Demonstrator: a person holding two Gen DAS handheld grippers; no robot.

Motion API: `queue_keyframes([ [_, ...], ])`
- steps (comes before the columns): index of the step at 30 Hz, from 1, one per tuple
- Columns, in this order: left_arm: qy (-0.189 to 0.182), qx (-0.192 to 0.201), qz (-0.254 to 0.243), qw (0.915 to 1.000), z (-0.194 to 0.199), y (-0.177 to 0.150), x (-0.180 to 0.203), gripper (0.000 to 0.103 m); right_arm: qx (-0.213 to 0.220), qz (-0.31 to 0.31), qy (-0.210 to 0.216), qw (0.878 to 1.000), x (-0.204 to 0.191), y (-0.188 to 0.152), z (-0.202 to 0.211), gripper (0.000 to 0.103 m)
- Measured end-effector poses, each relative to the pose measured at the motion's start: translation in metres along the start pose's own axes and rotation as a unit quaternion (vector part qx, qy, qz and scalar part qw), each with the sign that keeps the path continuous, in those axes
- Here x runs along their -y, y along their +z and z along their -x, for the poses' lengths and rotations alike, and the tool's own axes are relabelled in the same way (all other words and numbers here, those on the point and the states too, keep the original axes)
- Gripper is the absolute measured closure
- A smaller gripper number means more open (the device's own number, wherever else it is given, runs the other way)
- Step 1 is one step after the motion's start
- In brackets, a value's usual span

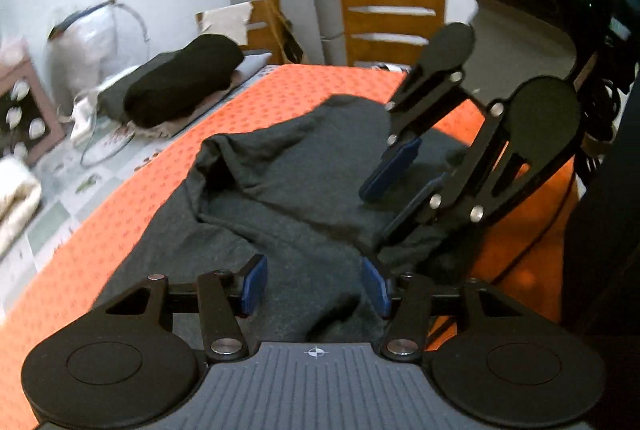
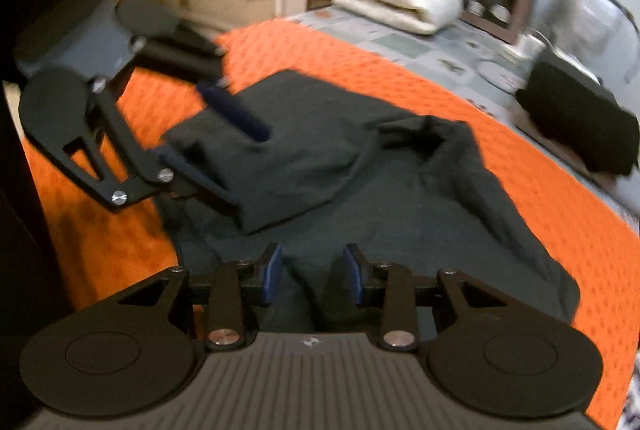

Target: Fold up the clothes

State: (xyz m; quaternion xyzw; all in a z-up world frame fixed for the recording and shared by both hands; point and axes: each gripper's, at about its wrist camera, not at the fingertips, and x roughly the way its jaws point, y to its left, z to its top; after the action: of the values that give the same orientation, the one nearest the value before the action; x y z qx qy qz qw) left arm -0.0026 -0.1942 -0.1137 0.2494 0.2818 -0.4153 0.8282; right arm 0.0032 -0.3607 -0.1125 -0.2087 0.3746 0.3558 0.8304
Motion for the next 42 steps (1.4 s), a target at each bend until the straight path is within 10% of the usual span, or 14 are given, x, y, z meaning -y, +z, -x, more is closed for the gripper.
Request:
queue_keyframes([
  [4, 0.006, -0.004, -0.019, 0.9998, 0.002, -0.002, -0.002, 0.048, -0.034, 0.057, -0.028, 0.997, -0.015, 0.0, -0.019, 0.099],
  [7, 0.016, -0.003, -0.019, 0.9997, 0.008, -0.002, -0.004, 0.048, -0.012, 0.04, -0.039, 0.998, -0.012, 0.007, -0.007, 0.1],
  [15, 0.018, -0.017, -0.023, 0.9994, 0.01, -0.006, -0.004, 0.047, 0.02, -0.023, -0.02, 0.999, 0.001, 0.018, 0.007, 0.096],
  [19, 0.018, -0.014, -0.059, 0.998, 0.005, -0.003, 0.003, 0.047, 0.015, -0.048, -0.021, 0.999, 0.006, 0.008, 0.014, 0.073],
  [29, 0.003, -0.005, -0.109, 0.994, -0.007, -0.007, 0.004, 0.051, 0.005, -0.113, -0.031, 0.993, 0.017, -0.017, 0.027, 0.072],
  [31, 0.0, -0.003, -0.119, 0.9929, -0.009, -0.008, 0.004, 0.058, 0.003, -0.127, -0.036, 0.991, 0.02, -0.023, 0.027, 0.072],
  [33, -0.002, -0.002, -0.129, 0.9916, -0.011, -0.008, 0.005, 0.093, 0.002, -0.14, -0.039, 0.989, 0.021, -0.027, 0.027, 0.072],
  [35, -0.005, 0.0, -0.139, 0.9903, -0.014, -0.009, 0.005, 0.097, 0.003, -0.146, -0.042, 0.988, 0.02, -0.029, 0.027, 0.072],
  [42, -0.009, 0.049, 0.022, 0.9985, 0.004, 0.019, -0.024, 0.097, 0.011, -0.156, -0.052, 0.986, 0.02, -0.028, 0.029, 0.072],
])
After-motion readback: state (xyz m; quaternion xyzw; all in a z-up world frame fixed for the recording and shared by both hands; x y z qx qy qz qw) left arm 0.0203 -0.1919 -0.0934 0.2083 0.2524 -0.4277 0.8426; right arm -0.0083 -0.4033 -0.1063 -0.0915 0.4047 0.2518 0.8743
